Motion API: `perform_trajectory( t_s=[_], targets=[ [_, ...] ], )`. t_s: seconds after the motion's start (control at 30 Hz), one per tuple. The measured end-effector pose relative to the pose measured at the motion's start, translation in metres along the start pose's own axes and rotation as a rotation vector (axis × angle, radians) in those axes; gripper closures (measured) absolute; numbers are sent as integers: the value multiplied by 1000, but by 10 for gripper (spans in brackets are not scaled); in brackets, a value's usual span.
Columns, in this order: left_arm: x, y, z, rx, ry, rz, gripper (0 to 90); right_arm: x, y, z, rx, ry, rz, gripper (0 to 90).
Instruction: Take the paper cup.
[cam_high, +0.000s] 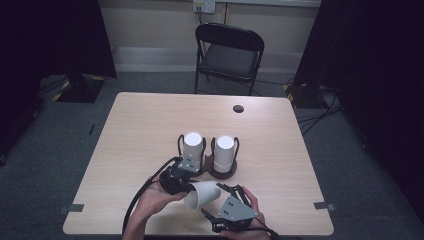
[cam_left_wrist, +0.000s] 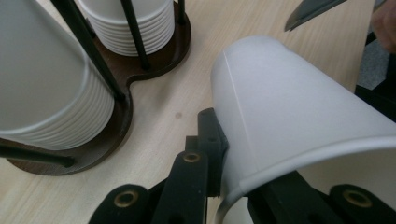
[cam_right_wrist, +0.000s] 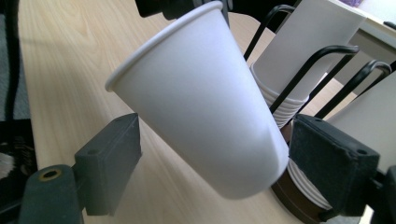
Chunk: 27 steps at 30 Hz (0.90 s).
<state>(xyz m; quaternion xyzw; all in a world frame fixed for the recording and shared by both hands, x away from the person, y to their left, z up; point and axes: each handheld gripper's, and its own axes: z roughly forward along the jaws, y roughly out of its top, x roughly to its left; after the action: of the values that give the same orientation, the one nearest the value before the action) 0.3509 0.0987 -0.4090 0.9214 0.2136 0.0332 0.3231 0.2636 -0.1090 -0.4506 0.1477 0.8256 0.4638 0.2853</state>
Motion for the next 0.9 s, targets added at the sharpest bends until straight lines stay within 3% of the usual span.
perform_trajectory(
  t_s=[0.23,0.4,0.53,0.7,0.73,0.9],
  targets=[
    [0,6,1,46,-23,17,872,4,4,8,31,11,-57,146],
    [-1,10,2,49,-33,0,873,8,10,12,40,1,-125,141],
    [-2,11,4,36,-67,-14,873,10,15,18,37,5,-166,140],
    [-3,16,6,51,-68,1,875,12,20,25,29,13,-180,147],
    [-4,16,7,43,-73,-14,875,12,21,26,27,13,-185,148],
    [-5,19,11,46,-87,-7,887,14,24,29,-1,-15,-195,182]
  ],
)
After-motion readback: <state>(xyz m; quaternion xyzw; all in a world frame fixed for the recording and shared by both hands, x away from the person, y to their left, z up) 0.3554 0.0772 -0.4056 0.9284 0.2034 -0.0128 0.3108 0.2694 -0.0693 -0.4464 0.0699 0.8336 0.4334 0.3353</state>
